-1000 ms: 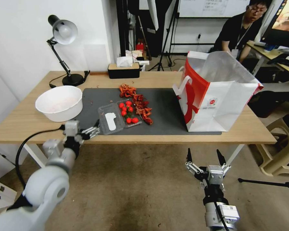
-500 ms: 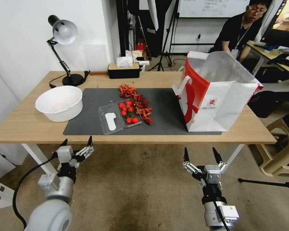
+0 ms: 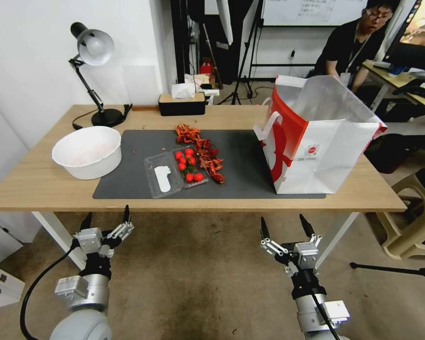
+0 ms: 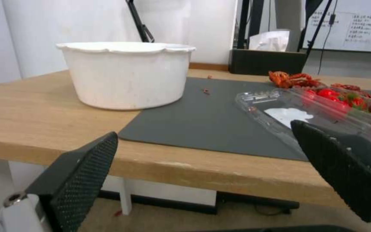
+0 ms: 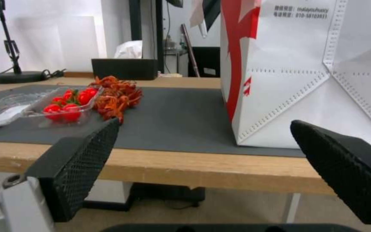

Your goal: Pick up the trash from the table and place it into the takeout bag.

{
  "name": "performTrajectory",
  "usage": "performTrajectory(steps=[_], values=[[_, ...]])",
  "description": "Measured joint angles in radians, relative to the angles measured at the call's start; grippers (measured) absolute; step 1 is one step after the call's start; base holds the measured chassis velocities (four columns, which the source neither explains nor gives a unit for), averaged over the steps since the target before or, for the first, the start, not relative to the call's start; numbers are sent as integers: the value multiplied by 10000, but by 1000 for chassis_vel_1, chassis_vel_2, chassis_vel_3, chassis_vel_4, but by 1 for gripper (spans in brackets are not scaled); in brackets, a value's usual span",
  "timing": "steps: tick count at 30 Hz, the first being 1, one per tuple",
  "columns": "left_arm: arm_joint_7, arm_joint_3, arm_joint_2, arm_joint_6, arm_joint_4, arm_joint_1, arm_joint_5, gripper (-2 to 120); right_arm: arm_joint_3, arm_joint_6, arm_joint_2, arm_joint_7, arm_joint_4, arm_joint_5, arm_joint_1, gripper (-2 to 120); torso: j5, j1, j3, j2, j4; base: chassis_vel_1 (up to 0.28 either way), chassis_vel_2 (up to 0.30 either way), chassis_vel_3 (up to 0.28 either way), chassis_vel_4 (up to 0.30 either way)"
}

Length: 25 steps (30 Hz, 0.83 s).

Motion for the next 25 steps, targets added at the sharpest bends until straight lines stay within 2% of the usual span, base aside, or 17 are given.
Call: performTrajectory(steps=[25], values=[[153,29,-114,-72,19,26,-29,100,81,-148,84,88,-20,332,-32,100,0,0,0,0,0,0,0,0,0]])
